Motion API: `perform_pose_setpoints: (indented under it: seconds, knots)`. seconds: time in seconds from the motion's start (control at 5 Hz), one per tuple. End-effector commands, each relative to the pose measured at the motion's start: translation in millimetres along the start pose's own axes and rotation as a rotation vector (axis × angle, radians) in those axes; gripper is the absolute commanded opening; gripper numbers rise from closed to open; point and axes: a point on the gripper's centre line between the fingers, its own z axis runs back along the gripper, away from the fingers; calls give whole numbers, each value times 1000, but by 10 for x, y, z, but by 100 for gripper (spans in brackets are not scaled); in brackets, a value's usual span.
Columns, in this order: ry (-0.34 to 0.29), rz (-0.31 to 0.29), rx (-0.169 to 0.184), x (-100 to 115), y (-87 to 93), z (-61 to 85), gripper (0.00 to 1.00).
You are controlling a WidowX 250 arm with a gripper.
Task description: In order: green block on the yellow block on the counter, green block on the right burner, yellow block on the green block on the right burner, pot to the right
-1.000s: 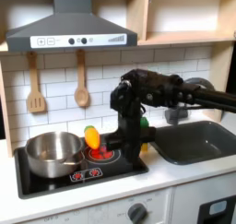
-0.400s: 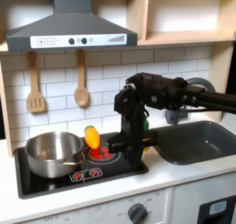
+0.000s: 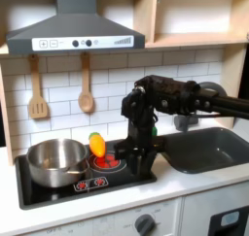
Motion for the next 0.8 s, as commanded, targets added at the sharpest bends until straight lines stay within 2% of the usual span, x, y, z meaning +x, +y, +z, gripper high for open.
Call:
perform_pose_setpoints:
  seconds: [0.0,0.4,0.6]
  knots:
    - [8,11,0,-32,17,19,100]
    - [15,13,6,-41,40,7,100]
    - [11,19,-11,-47,52,8,100]
